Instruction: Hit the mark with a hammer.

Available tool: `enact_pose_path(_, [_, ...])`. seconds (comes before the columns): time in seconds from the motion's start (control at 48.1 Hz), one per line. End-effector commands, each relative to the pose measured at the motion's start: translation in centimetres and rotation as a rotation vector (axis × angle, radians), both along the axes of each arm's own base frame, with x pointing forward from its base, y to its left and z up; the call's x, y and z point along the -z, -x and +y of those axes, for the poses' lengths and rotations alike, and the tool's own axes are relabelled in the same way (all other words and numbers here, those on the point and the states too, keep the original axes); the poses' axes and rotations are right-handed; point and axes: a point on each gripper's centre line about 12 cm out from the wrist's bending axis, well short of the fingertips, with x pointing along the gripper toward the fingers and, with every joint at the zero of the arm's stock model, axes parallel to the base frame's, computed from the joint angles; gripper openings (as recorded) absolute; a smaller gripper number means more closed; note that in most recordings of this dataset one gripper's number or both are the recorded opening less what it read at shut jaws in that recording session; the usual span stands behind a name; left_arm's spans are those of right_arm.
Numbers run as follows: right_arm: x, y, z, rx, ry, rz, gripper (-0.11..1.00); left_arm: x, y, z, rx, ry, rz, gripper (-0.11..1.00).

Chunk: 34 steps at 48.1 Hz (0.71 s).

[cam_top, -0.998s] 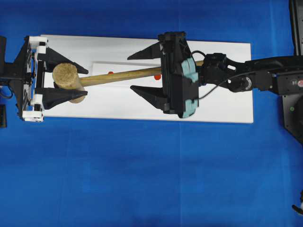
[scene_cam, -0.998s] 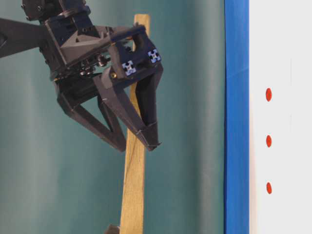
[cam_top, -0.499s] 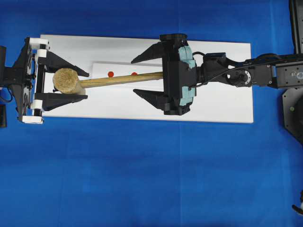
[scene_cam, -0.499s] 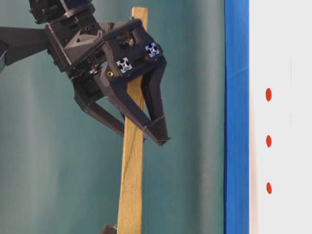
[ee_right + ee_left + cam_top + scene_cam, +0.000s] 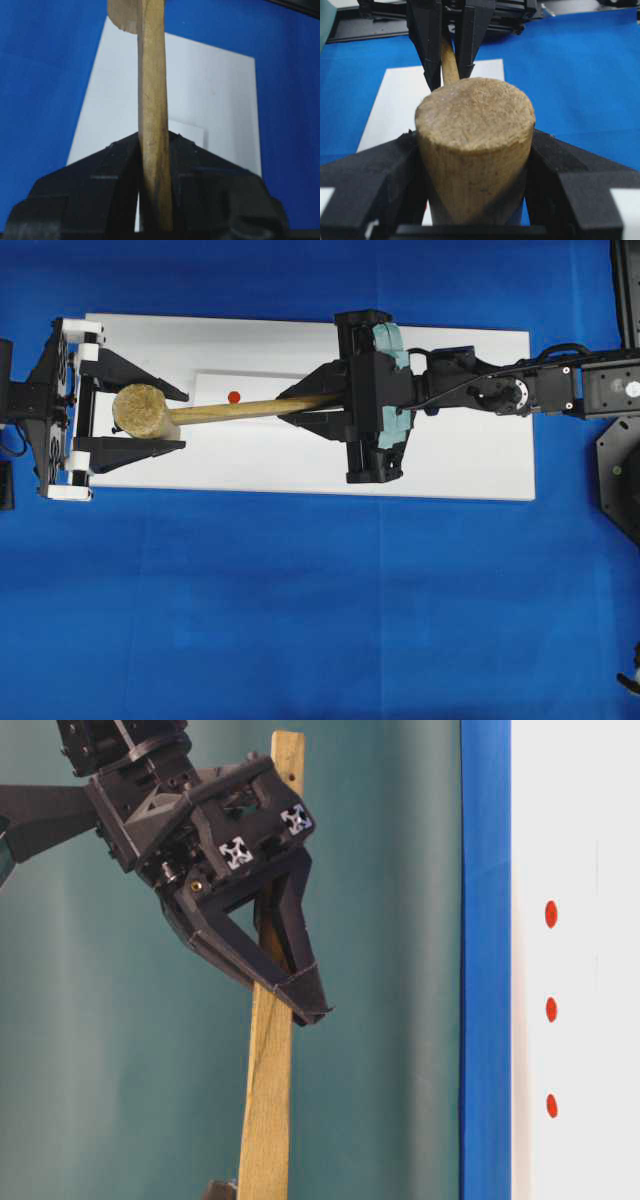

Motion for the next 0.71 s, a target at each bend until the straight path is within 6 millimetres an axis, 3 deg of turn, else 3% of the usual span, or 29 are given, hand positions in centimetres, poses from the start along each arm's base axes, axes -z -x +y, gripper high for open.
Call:
enact_pose_path(0.0, [-1.69,-0.34,-0.51,0.024,-0.018,-0.048,0.03,-1.61,-0.41,-0.07,0.001,0.004,-0.051,0.44])
enact_pose_path(0.499, [-1.47,-0.25,-0.07,0.025,-0.11,-0.037,0.03,-1.52,-0.27,-0.07,0.0,0.018,-0.048,0.45])
enact_pose_path(0.686, [-1.36,0.03,-0.04,0.037,-0.14,-0.036,0.02,-1.37,-0.12,-0.06,-0.001,0.021,-0.043,0.88])
